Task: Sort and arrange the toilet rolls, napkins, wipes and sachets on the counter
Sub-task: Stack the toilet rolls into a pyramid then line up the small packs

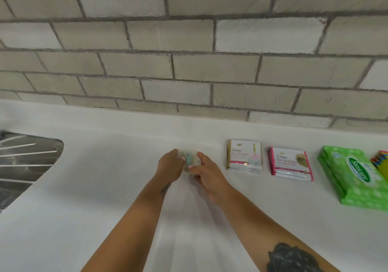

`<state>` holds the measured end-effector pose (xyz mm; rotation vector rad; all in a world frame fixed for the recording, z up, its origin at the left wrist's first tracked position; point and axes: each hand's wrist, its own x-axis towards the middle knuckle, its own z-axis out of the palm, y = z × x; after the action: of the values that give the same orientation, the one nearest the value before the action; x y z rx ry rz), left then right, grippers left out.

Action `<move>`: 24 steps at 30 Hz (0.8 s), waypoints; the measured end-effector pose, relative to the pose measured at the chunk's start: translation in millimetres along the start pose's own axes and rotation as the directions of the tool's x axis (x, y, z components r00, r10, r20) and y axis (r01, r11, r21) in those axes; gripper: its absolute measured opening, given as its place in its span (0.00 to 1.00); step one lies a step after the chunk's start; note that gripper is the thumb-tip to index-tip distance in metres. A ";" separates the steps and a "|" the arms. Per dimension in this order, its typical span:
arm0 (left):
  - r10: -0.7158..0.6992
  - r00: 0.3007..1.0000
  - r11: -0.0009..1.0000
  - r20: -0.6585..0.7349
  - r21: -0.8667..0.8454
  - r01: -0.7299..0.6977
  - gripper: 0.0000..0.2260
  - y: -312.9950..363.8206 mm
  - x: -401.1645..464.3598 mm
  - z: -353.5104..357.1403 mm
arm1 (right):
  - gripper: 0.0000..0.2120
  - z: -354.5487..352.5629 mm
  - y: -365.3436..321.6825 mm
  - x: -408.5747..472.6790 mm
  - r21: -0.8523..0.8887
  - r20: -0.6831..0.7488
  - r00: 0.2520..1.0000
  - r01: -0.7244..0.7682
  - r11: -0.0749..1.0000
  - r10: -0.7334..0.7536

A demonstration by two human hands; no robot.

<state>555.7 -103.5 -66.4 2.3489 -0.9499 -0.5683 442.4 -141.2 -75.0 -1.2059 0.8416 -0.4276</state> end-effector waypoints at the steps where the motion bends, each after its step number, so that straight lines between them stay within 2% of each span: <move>1: 0.010 1.000 1.000 0.004 0.003 -0.010 0.18 2.3 -2.1 2.3 | 0.34 -4.0 -0.6 -3.1 -0.009 -0.003 1.000 0.002 1.000 -0.002; 8: 0.057 0.998 0.998 0.027 0.022 -0.058 0.11 15.5 -2.7 18.3 | 0.31 -29.1 -2.6 -8.7 -0.002 -0.033 0.999 -0.039 0.999 0.039; 13: 0.075 0.997 0.996 0.023 0.053 -0.076 0.10 25.0 4.1 24.5 | 0.39 -39.4 11.7 20.9 -0.039 -0.046 0.999 -0.017 0.999 0.015; 19: 0.085 0.996 0.996 0.018 0.039 -0.086 0.10 28.8 12.5 28.5 | 0.33 -41.3 -5.3 14.3 -0.021 -0.068 0.997 -0.032 0.999 0.030; 24: 0.083 0.997 0.996 0.000 0.027 -0.083 0.09 31.8 14.7 29.5 | 0.33 -42.8 -4.6 20.6 -0.056 -0.081 0.996 -0.030 0.998 0.025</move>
<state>533.1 -142.9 -72.0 2.3205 -1.0559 -0.5245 423.6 -184.5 -82.6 -1.2354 0.9439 -0.4344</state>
